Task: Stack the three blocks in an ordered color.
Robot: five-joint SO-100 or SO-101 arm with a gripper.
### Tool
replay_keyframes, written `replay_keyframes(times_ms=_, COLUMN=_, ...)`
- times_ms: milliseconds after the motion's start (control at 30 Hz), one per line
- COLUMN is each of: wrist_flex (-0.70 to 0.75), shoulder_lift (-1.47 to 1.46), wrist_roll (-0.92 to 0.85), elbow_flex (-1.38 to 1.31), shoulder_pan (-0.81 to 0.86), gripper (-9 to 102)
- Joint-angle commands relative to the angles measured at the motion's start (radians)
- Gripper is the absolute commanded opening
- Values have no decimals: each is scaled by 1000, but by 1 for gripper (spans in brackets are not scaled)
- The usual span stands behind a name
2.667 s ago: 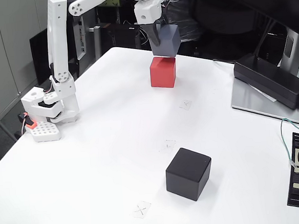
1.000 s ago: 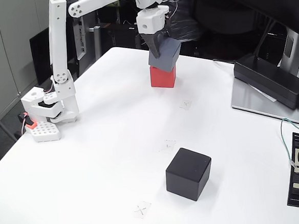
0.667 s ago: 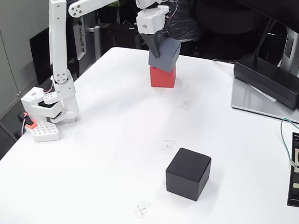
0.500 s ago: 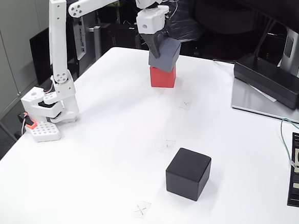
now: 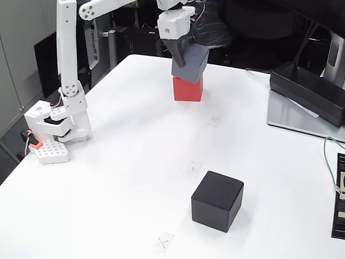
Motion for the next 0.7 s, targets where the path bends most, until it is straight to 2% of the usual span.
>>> replay_keyframes(times_ms=0, wrist_flex=2, shoulder_lift=12, wrist_roll=11, elbow_flex=-2, shoulder_pan=6, gripper=29)
replay_keyframes(times_ms=200, wrist_flex=2, shoulder_lift=12, wrist_roll=6, elbow_flex=-2, shoulder_pan=-6, gripper=29)
replay_keyframes(times_ms=433, wrist_flex=2, shoulder_lift=12, wrist_roll=12, elbow_flex=0, shoulder_pan=-120, gripper=29)
replay_keyframes(times_ms=667, wrist_flex=2, shoulder_lift=12, wrist_roll=12, elbow_flex=0, shoulder_pan=-92, gripper=29)
